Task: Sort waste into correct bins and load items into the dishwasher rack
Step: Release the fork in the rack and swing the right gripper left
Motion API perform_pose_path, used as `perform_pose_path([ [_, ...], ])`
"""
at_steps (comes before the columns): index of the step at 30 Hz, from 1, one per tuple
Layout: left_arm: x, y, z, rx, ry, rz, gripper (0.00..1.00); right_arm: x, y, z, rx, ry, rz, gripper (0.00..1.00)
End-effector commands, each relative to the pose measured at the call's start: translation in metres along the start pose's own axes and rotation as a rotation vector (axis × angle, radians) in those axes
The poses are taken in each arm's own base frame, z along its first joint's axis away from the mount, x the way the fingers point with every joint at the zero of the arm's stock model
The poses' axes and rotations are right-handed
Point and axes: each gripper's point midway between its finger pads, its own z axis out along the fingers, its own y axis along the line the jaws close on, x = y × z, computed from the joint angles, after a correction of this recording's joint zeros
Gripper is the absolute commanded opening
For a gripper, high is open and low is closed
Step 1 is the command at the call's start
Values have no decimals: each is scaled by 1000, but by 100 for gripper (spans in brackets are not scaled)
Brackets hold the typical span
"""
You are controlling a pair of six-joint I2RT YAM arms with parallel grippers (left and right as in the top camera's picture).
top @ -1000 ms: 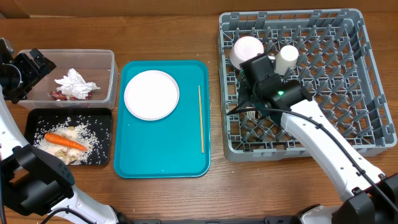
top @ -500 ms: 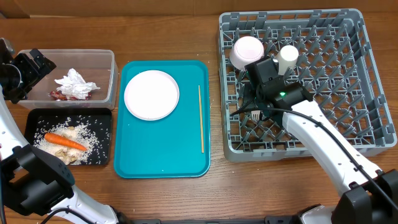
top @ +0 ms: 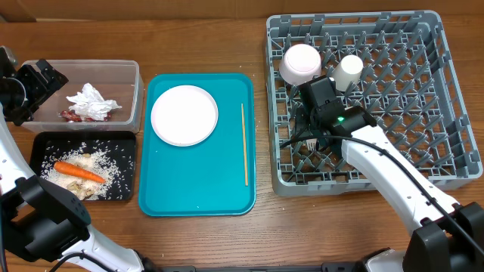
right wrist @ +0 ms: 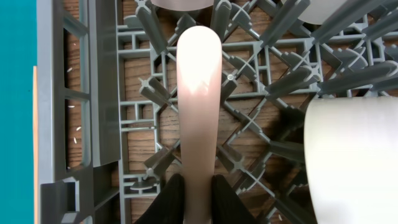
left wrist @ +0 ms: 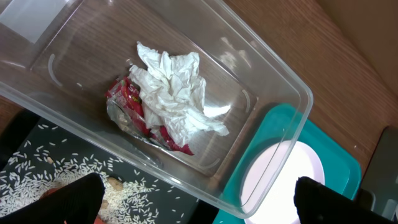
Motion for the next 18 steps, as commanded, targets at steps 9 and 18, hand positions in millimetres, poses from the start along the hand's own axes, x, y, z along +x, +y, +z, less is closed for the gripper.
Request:
perform_pose_path([
  [9, 2, -1, 4, -2, 11, -6, 100, 0, -5, 1, 14, -3, 1, 36],
  [18, 2, -1, 4, -2, 11, -6, 100, -29, 35, -66, -234, -11, 10, 36],
])
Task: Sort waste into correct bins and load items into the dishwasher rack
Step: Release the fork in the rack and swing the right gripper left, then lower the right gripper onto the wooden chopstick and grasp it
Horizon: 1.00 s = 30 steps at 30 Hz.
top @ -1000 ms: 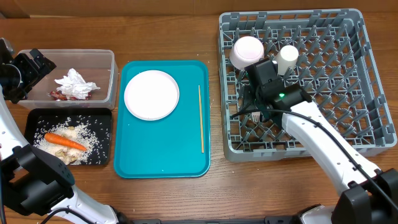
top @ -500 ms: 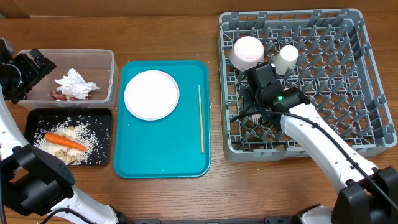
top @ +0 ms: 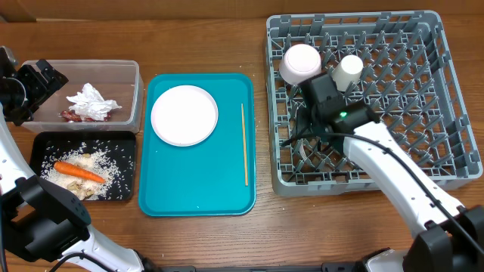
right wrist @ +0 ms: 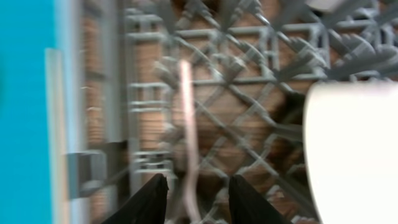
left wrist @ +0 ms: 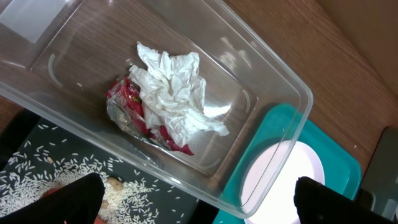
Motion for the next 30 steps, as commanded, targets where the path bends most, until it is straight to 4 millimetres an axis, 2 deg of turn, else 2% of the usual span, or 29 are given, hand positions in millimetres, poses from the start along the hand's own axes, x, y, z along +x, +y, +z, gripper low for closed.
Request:
perform_pose_path([
  [1, 2, -1, 4, -2, 11, -6, 100, -27, 38, -54, -240, -73, 8, 35],
  [5, 2, -1, 4, -2, 11, -6, 100, -13, 68, -65, -377, -19, -19, 35],
  [10, 2, -1, 4, -2, 11, -6, 100, 5, 86, -55, -377, 28, -45, 35],
  [18, 2, -1, 4, -2, 11, -6, 100, 38, 125, -15, -359, 113, -123, 35],
  [26, 2, -1, 4, -2, 11, -6, 100, 67, 144, 34, -272, 186, -152, 35],
  [30, 2, -1, 4, -2, 11, -6, 100, 77, 148, 49, -256, 216, -166, 35],
])
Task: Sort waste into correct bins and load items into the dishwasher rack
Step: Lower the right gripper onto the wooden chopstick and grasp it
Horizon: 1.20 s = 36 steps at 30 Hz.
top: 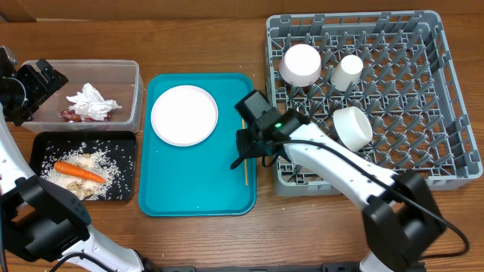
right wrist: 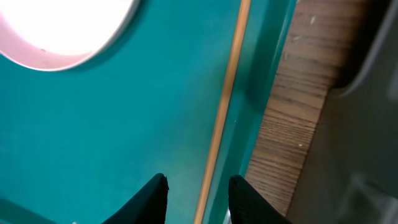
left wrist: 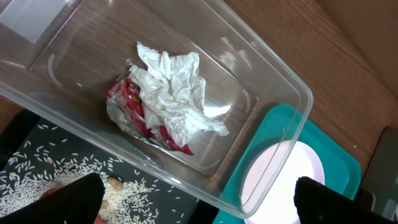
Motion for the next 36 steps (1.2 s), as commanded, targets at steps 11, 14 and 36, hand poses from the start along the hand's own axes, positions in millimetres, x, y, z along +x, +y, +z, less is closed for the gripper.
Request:
perform_pose_path([
  [11, 2, -1, 4, -3, 11, -6, 100, -3, -2, 18, 31, -23, 33, 35],
  [14, 2, -1, 4, -3, 11, -6, 100, -1, -1, 21, 27, -26, 27, 35],
  [36, 2, -1, 4, -3, 11, -6, 100, -5, 15, 28, 141, -193, -59, 34],
])
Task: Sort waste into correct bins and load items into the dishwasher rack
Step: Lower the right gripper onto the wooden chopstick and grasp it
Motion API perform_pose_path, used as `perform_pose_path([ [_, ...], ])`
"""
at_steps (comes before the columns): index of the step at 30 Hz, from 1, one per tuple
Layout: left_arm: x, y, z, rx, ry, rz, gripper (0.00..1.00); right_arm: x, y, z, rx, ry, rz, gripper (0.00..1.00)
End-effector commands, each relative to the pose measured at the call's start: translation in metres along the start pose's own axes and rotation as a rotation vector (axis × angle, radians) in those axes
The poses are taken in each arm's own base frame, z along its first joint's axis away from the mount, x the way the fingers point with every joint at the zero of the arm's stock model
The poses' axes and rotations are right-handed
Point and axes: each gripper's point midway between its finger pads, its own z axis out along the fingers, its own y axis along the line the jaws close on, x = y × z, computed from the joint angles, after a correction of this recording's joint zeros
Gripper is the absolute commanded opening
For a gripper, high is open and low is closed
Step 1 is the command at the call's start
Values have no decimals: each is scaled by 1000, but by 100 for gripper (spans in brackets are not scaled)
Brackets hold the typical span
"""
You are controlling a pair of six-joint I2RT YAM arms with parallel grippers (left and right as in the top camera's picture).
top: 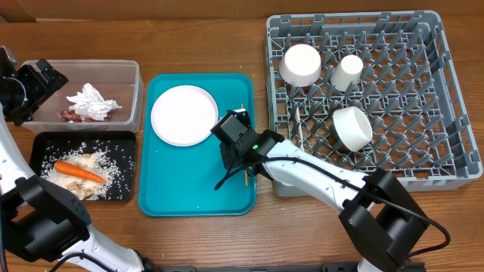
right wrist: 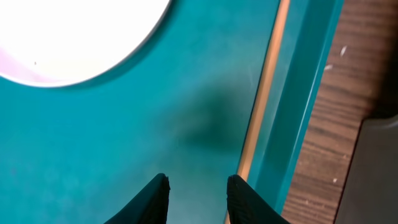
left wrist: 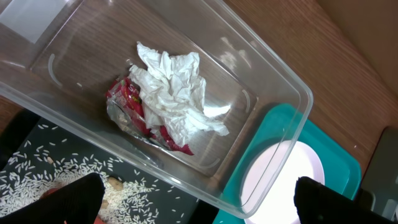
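Note:
A thin wooden chopstick point(right wrist: 264, 93) lies along the right edge of the teal tray point(top: 181, 189), next to a white plate point(top: 184, 115). My right gripper point(right wrist: 198, 186) hangs open and empty low over the tray. Its right finger point(right wrist: 239, 196) is just beside the chopstick's near part. In the overhead view the right gripper point(top: 234, 151) covers the middle of the chopstick point(top: 243, 110). My left gripper point(left wrist: 199, 208) stands open and empty over the clear bin point(left wrist: 283, 74), which holds crumpled tissue point(left wrist: 174, 87) and a red wrapper point(left wrist: 132, 99).
The grey dishwasher rack point(top: 454, 98) at the right holds a white bowl point(top: 300, 63), two white cups point(top: 349, 72) and a thin white utensil point(top: 297, 125). A black tray point(top: 45, 143) with rice and a carrot point(top: 79, 171) sits below the clear bin.
My right gripper has shifted a little left and nearer along the tray's right side. The chopstick, then between its fingers, now lies by its right finger. It is still open. The left arm is unchanged.
My right gripper was shut on a white utensil inside the rack. Then it stood open with the utensil left in the rack. Then it was over the tray's right edge above the chopstick, and now it is lower over the tray. The left gripper stayed over the clear bin.

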Motion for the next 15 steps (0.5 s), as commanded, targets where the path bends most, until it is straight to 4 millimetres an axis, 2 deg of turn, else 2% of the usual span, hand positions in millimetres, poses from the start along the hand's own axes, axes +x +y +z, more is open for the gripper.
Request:
perform_pose_path([
  [1, 2, -1, 4, -2, 11, -6, 100, -2, -7, 5, 36, -33, 9, 34],
  [15, 2, -1, 4, -2, 11, -6, 100, 3, -19, 21, 79, -63, 11, 35],
])
